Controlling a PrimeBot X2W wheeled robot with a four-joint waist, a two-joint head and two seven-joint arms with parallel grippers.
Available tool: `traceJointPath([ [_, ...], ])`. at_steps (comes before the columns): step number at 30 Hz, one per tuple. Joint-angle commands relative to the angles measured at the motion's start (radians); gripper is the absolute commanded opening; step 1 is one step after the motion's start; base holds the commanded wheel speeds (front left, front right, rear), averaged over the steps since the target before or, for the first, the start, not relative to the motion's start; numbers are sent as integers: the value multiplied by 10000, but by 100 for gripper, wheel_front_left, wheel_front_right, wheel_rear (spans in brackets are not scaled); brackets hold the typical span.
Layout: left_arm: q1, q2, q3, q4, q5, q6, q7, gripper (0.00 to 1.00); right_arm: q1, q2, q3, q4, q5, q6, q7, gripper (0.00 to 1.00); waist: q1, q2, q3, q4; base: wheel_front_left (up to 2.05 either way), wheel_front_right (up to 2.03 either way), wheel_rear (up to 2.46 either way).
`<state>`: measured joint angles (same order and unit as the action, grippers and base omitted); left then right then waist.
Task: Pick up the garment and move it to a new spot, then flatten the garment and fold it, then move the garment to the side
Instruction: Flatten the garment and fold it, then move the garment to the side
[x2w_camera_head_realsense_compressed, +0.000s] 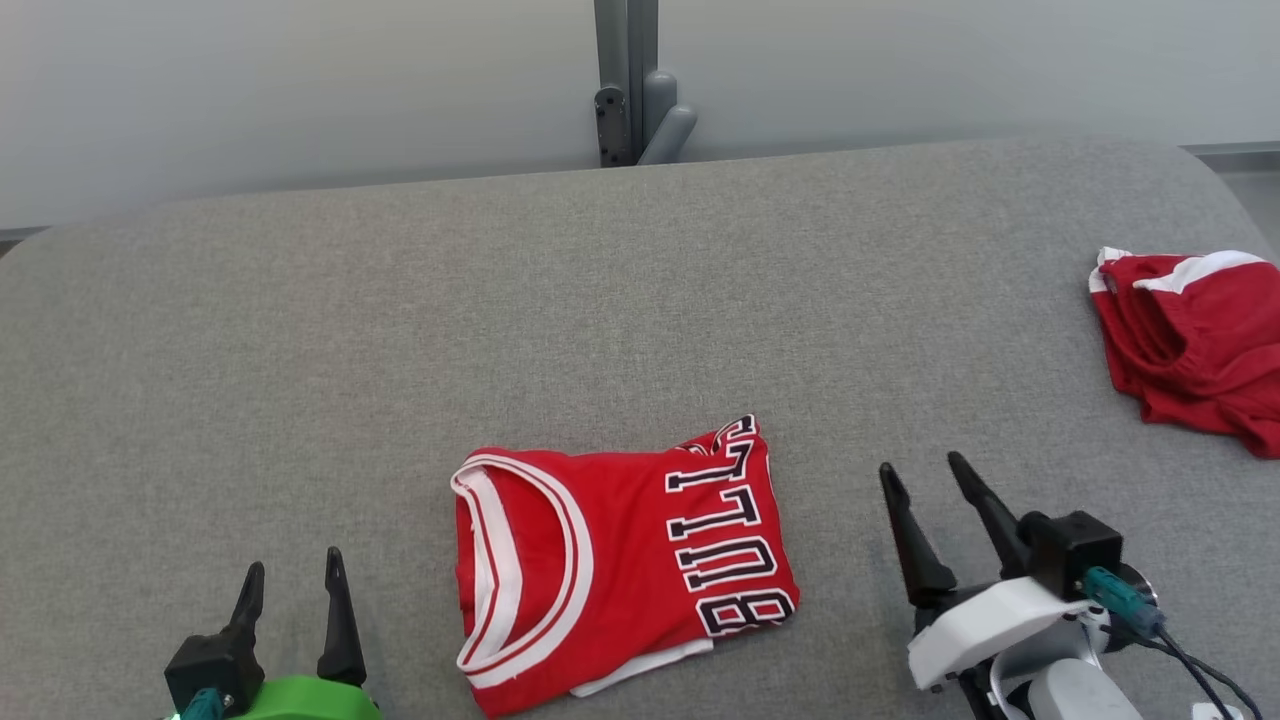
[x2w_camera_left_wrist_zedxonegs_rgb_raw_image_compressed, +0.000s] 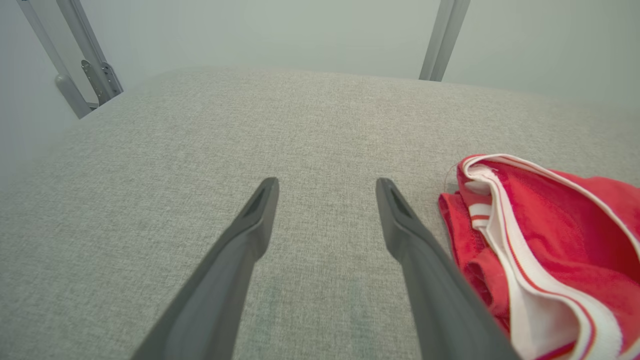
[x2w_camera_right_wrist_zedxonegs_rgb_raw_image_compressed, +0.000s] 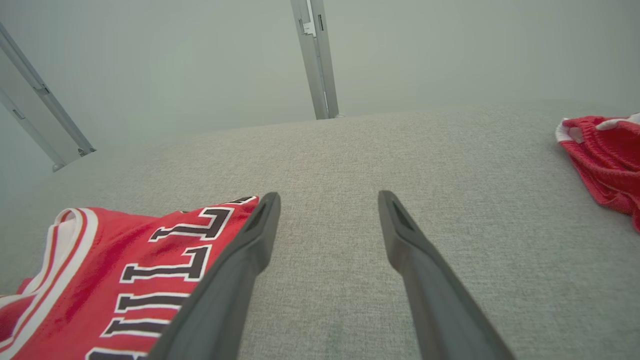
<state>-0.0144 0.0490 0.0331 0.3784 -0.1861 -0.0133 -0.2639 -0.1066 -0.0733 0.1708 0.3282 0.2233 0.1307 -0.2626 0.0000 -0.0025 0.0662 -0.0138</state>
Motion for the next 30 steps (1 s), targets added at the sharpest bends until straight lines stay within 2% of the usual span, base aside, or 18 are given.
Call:
traceJointPath([
  [1, 248, 37, 75, -62, 60, -15, 2, 100, 217, 60, -335, -132, 12, -4, -24, 100, 0, 25, -178, -102, 0, 0, 0],
  [6, 587, 39, 208, -128, 250, -119, 2, 100, 423, 193, -953, -447, -1, -3, -23, 100, 0, 25, -535, -230, 0, 0, 0],
  [19, 876, 39, 220, -279, 259, -287, 2, 100, 814, 213, -912, -375, 57, -3, -24, 100, 0, 25, -1006, -193, 0, 0, 0],
  [26, 893, 39, 66, -237, 196, -249, 2, 100, 897, 214, -647, -316, 67, -3, -24, 100, 0, 25, -949, -110, 0, 0, 0],
  [30, 701, 37, -111, -206, 79, -248, 2, 100, 546, 216, 97, 139, 612, -3, -24, 100, 0, 25, -638, 86, 0, 0, 0],
])
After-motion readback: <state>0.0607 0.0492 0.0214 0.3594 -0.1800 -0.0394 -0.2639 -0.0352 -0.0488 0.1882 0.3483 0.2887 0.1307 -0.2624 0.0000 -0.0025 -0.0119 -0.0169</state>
